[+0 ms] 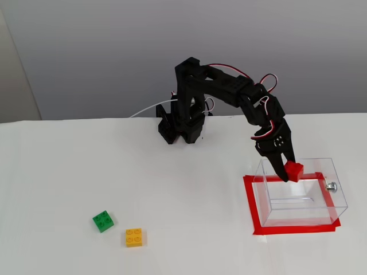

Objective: Pick the red lego brick and place it into the transparent box

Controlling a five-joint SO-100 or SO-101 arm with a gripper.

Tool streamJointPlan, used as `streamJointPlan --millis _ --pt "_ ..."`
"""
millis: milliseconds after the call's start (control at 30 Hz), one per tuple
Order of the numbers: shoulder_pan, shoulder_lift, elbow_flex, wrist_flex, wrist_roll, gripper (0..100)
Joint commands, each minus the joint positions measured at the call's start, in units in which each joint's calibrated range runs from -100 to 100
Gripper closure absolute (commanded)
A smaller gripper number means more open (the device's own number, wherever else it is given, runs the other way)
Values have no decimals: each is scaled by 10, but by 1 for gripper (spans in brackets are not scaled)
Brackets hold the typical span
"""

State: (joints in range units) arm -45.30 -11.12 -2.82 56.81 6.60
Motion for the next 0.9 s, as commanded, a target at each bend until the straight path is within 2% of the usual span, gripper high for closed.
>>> streamJointPlan --millis 0,433,800,867 --pt "-29 27 -46 3 -7 86" --pt "-93 172 -125 3 -9 86" --pt "-109 196 -129 -6 -9 85" --pt "-109 196 -129 -6 -9 80"
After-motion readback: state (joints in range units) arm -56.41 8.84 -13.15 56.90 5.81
